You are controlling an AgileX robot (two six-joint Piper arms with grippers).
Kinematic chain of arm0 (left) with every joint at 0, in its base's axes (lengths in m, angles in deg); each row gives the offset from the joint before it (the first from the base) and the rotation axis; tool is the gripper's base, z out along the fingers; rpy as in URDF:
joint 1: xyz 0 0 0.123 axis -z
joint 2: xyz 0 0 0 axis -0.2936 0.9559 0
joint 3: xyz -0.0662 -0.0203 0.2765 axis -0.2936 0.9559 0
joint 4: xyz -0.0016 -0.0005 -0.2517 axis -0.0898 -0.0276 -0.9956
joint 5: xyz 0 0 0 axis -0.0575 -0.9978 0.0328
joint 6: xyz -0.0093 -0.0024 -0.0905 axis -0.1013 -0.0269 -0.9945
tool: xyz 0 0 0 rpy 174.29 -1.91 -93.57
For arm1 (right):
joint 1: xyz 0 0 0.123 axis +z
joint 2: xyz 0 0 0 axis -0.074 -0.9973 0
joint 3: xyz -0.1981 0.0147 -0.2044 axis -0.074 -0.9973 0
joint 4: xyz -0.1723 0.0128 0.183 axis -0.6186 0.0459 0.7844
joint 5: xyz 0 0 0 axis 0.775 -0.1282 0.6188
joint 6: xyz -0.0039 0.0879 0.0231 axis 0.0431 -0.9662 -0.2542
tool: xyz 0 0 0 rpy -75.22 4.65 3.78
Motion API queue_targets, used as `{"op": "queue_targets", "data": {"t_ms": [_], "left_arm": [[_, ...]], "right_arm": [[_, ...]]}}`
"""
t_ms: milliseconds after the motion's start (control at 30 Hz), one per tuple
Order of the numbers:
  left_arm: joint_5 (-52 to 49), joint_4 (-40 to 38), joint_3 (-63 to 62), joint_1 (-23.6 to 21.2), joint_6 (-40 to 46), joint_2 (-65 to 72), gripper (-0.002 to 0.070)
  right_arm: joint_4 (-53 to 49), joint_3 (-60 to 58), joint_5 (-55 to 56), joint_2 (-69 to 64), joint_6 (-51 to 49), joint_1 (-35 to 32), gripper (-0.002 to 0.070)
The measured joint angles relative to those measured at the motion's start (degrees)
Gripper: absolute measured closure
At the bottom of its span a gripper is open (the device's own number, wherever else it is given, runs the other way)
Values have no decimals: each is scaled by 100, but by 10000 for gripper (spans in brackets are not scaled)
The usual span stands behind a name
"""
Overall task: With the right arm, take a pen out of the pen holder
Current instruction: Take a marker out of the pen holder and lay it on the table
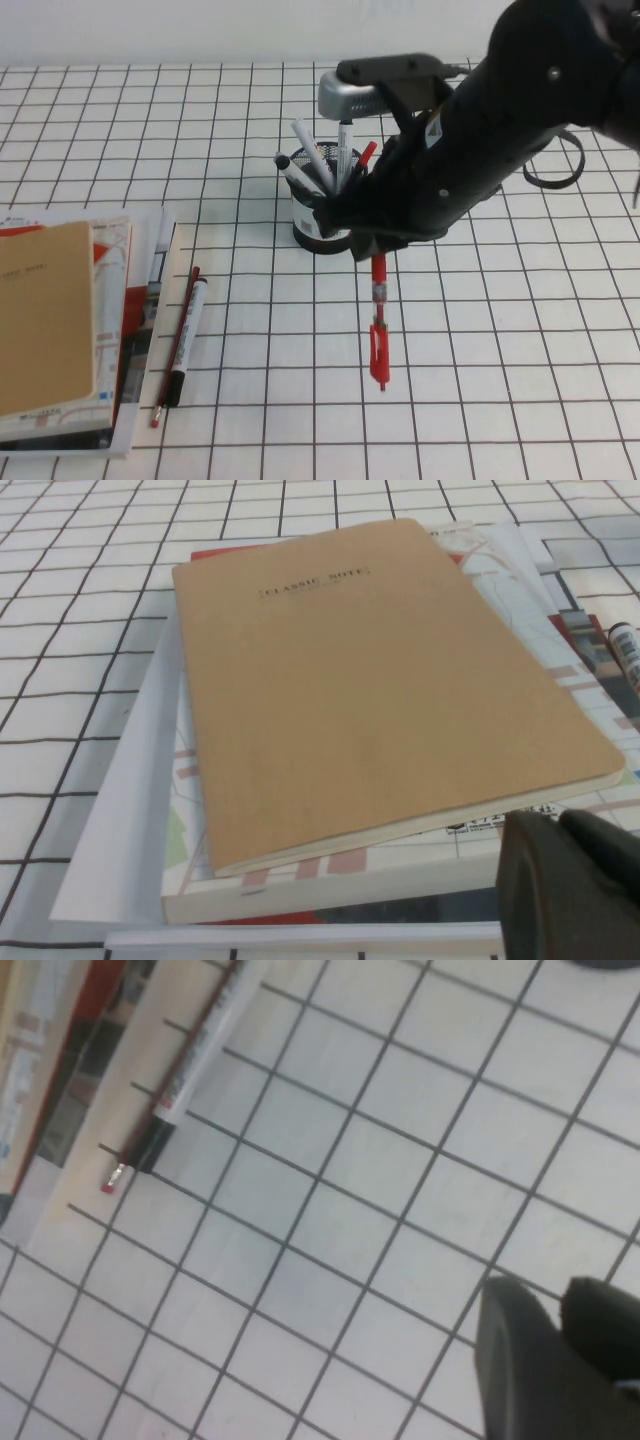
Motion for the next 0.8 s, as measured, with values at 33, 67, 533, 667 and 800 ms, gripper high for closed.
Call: {"op": "queue_targets", "data": {"t_ms": [33,67,533,667,800], "left_arm": [[0,0,0,0,0,0,679],[0,0,0,0,0,0,679],[0,0,0,0,0,0,679],[0,0,0,0,0,0,679],[0,0,0,0,0,0,680]], "right_arm": [[39,83,-114,-138,-44,-25,624],[79,168,-241,-284,-83,-54,624],[1464,511,-414,-2083,312,-693,624],[1558,576,-414,-2341,376,-767,624],[1568,827,-403,-2534,397,-791,624]]}}
